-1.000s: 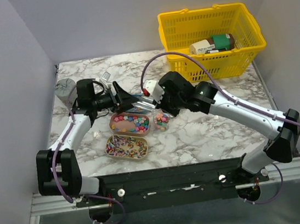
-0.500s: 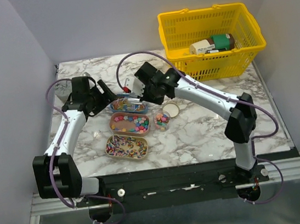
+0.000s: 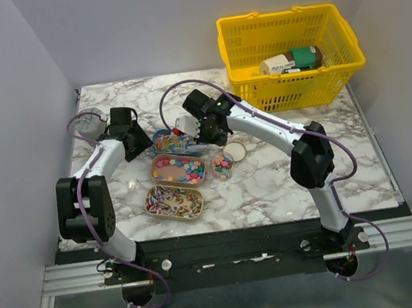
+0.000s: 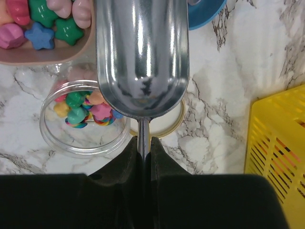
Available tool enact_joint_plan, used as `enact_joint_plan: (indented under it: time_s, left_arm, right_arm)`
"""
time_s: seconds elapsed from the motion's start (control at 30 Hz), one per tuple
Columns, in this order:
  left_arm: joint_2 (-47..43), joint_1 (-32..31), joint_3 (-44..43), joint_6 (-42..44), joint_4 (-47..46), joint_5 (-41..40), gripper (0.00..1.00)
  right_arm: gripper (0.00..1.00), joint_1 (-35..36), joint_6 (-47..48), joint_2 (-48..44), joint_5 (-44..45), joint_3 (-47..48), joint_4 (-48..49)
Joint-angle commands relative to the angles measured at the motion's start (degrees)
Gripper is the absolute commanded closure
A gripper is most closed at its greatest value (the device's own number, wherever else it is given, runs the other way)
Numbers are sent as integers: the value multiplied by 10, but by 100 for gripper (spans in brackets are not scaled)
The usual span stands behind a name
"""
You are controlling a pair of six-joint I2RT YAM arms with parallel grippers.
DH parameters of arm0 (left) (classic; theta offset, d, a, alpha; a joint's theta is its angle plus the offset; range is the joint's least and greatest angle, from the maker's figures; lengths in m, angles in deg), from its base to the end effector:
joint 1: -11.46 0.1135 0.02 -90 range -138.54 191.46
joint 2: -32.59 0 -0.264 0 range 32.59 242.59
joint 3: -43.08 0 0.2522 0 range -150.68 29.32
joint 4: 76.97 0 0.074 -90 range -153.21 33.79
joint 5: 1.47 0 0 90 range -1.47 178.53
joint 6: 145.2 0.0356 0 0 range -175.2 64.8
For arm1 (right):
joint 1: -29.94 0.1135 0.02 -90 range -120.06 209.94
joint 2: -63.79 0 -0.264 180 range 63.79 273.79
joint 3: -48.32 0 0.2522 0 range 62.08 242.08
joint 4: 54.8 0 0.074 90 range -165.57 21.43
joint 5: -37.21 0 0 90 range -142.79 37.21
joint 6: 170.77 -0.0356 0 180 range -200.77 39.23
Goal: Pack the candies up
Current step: Scoop the fake candies from the storage box.
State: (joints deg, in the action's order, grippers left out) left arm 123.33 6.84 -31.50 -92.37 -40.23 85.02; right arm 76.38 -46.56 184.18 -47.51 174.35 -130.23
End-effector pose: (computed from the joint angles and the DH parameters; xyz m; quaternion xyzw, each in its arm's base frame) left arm 0.3308 -0.0245 0.2199 -0.2749 0.9069 -0.0863 0.3074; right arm 0.3072 0.3183 0.2633 -0.6302 0.7550 -0.0264 0.1791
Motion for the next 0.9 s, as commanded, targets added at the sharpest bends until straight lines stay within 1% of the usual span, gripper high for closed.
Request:
enact_joint_plan:
  time_s: [0.0, 0.03, 0.2, 0.43, 0.57, 0.7, 0.73, 0.87]
  left_arm:
    - [45, -2, -44, 18, -23, -38, 38]
    - [52, -3, -48, 19, -21, -37, 41]
    - [76, -4, -45, 24, -34, -21, 49]
    - [93, -7, -46, 24, -44, -4, 50]
    - [101, -7, -54, 10, -38, -27, 50]
    - [129, -21, -92, 3, -29, -77, 48]
    - [136, -30, -101, 3, -21, -101, 48]
    - [169, -49, -134, 11, -11, -133, 46]
  right_arm:
    - [99, -1, 17, 42, -5, 48, -23]
    - [99, -1, 16, 46, -1, 51, -22]
    - [99, -4, 15, 61, 32, 55, -3]
    - [99, -10, -1, 74, 54, 67, 4]
    - [99, -11, 1, 54, 69, 31, 5]
    - [99, -11, 6, 35, 76, 15, 13]
    - [99, -12, 8, 32, 76, 12, 14]
    - [99, -13, 15, 5, 75, -15, 12]
